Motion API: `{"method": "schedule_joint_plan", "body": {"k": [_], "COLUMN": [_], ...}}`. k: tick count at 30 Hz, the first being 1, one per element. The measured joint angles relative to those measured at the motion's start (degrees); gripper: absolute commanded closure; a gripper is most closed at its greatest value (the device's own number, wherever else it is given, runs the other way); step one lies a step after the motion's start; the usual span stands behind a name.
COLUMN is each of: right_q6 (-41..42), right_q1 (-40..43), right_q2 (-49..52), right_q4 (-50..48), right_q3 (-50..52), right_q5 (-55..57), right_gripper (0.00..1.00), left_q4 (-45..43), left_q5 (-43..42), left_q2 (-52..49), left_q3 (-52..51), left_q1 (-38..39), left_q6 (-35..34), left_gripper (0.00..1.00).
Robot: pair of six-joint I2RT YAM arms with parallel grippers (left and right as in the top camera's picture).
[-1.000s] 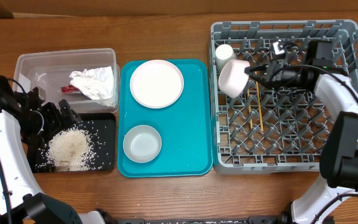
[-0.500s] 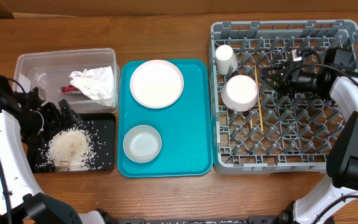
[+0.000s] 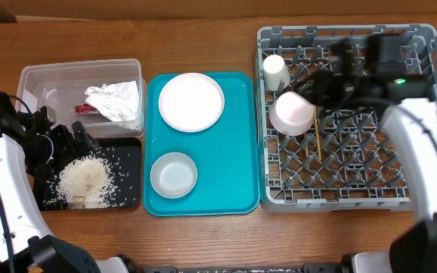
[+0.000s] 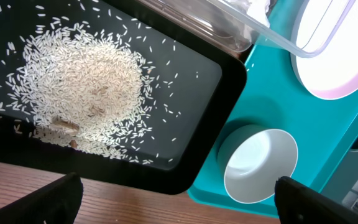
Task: Sort waste into correct bins and load items into the dishwasher
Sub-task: 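Reach the right gripper to the white bowl on the teal tray, then lower the right gripper and close it on the bowl's rim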
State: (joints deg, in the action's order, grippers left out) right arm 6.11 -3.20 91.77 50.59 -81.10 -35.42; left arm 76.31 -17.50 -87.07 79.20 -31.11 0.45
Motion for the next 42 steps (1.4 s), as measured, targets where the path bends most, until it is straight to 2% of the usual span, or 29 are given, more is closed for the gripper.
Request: {"method": "schedule_joint_plan", "body": {"k": [7, 12, 17, 19, 22, 26, 32, 42], "right_q6": [-3.43, -6.84, -12.02, -14.95, -18.03, -22.43, -24.92, -25.68], "right_q1": [-24.09, -40.83, -53.68, -57.81, -60.46, -62.55, -62.77, -62.77], "right_q2": [-0.94, -0.50, 2.62, 5.40, 8.52, 13.09, 16.48, 20.63], "right_q4": [0.04, -0.96, -3.15, -5.20, -7.39, -10.34, -15.30, -16.92], "right_q3": [-0.26, -0.28, -0.26, -0.26, -0.28, -0.22, -0.22, -0.22], "right_q5": [14.88, 23.78, 29.14, 30.56, 31.54, 32.33, 33.29, 33.38], "right_gripper": [0.57, 0.45, 0.45, 0.49, 0.55, 0.69, 0.80, 0.86], "left_q4": [0.00, 0.00, 0.00, 0.00, 0.00, 0.02, 0.00, 0.00], "left_q5": [0.00, 0.00, 0.00, 0.00, 0.00, -0.02, 0.00, 0.00], "left_q2": [0.00, 0.00, 0.00, 0.00, 0.00, 0.00, 0.00, 0.00], "left_q3": [0.00, 0.00, 0.00, 0.00, 0.00, 0.00, 0.00, 0.00], "left_q1": [0.00, 0.00, 0.00, 0.00, 0.00, 0.00, 0.00, 0.00], "left_q6": [-0.02, 0.00, -0.02, -0.02, -0.02, -0.02, 0.00, -0.02], "left_gripper": [0.00, 0.00, 0.00, 0.00, 0.00, 0.00, 0.00, 0.00]}}
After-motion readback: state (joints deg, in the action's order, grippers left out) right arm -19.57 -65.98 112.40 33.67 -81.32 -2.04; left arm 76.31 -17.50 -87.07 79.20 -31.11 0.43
